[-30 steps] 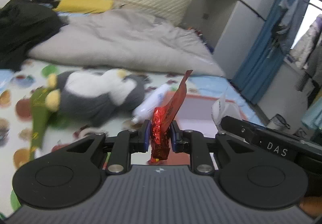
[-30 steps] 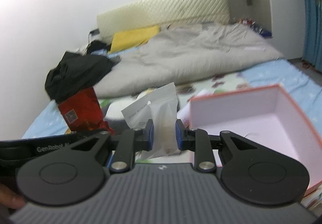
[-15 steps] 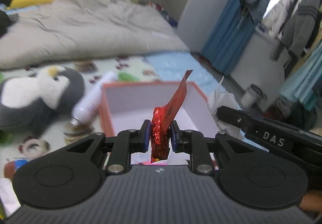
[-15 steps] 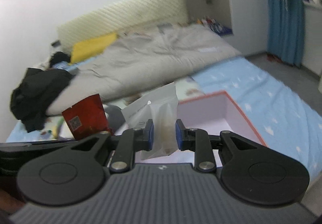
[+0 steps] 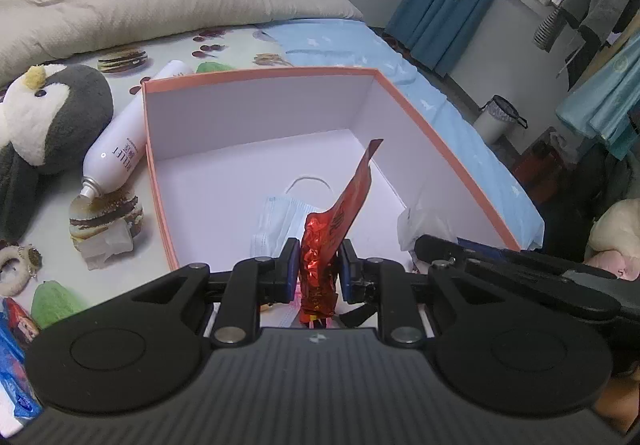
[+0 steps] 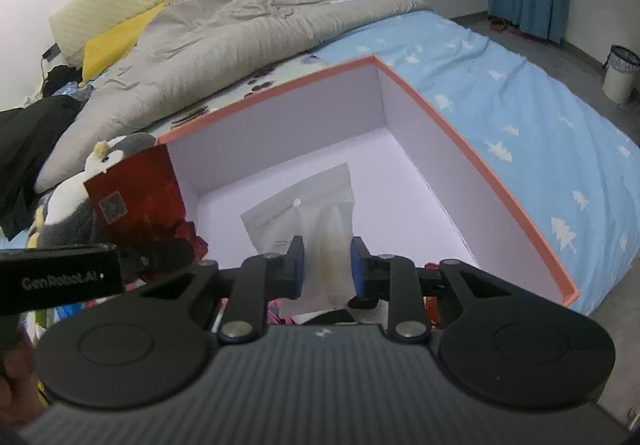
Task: Organize soft objects
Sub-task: 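Carry the red wrapper and clear pouch over the pink box and release both, then withdraw both open tools from the pink box toward the towel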
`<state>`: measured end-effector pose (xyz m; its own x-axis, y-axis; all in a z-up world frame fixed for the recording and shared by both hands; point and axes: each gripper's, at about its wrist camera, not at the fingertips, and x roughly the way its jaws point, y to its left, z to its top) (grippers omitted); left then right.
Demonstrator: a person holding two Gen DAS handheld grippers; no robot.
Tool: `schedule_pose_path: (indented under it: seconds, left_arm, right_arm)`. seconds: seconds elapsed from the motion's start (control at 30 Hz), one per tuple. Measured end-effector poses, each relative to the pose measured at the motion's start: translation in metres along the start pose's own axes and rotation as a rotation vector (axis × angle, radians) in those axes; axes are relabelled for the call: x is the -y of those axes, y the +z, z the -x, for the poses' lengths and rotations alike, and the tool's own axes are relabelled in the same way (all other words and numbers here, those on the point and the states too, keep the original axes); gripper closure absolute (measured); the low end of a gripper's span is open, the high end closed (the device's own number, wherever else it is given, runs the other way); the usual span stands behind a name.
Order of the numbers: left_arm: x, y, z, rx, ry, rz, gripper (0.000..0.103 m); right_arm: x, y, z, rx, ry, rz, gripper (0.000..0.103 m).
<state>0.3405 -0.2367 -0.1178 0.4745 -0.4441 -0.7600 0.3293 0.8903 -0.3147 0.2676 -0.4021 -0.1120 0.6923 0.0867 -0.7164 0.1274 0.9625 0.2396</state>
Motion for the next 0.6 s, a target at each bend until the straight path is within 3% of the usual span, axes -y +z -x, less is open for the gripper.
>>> schedule_pose_path:
  seconds: [0.07, 0.17, 0.33, 0.6]
  left_arm:
    - [0.000, -0.001, 0.002, 0.005, -0.005, -0.007, 0.079]
    - [0.002, 0.000, 0.002, 0.000, -0.006, -0.012, 0.066]
    - [0.008, 0.001, 0.018, 0.038, 0.006, -0.027, 0.063]
    - [0.018, 0.000, 0.072, 0.127, 0.008, -0.057, 0.063]
  right_arm:
    - [0.002, -0.002, -0.001, -0.002, 0.006, -0.010, 0.065]
    - [0.004, -0.001, 0.001, -0.004, -0.016, -0.022, 0.055]
    - [0.007, 0.003, 0.011, 0.010, 0.010, -0.033, 0.056]
    - [-0.008, 0.009, 0.058, 0.117, 0.046, -0.008, 0.056]
